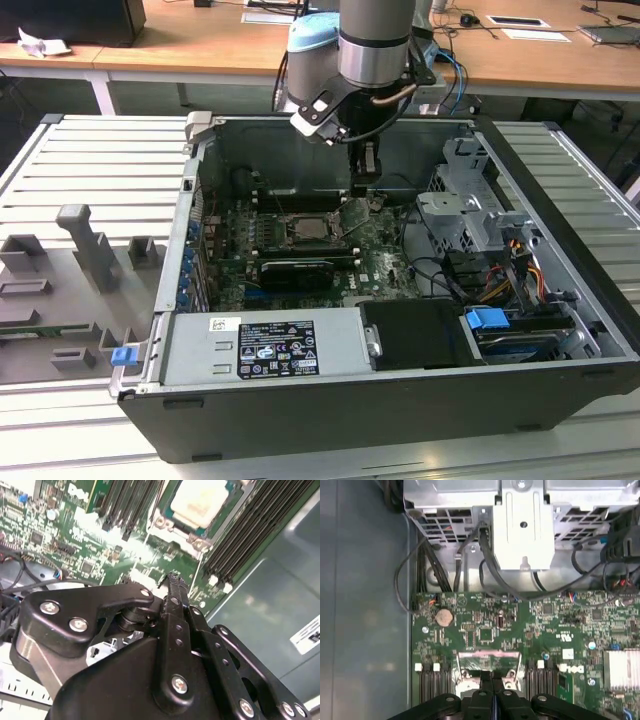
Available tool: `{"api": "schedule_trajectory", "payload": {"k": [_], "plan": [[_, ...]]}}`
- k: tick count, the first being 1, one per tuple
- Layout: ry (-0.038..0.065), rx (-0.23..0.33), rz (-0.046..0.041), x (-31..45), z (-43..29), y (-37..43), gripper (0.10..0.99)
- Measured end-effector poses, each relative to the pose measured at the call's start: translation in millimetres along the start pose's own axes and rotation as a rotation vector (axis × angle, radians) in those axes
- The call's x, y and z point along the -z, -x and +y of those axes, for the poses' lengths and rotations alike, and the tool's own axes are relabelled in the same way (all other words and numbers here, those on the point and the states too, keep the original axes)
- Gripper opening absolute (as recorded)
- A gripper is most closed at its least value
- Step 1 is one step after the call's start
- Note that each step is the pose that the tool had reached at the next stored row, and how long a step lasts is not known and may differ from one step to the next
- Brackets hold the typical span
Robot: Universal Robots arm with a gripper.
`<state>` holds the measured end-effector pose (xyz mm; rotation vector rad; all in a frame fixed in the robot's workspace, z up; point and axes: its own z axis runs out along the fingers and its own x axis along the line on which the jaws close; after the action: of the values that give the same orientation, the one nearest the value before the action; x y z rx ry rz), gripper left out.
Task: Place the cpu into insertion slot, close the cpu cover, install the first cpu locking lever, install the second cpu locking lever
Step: 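Close the cpu cover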
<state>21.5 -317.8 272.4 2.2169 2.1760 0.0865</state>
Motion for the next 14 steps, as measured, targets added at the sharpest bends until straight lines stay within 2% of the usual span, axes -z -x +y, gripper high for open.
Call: {"api": "schedule_trajectory", "payload": {"k": [7,14], "plan": [[-0.004,0.002,0.0003,-1.7,15.3,-1.9,0.106],[-0.008,0.006,0.0002,-11.3,27.7,-3.6,0.106]]}}
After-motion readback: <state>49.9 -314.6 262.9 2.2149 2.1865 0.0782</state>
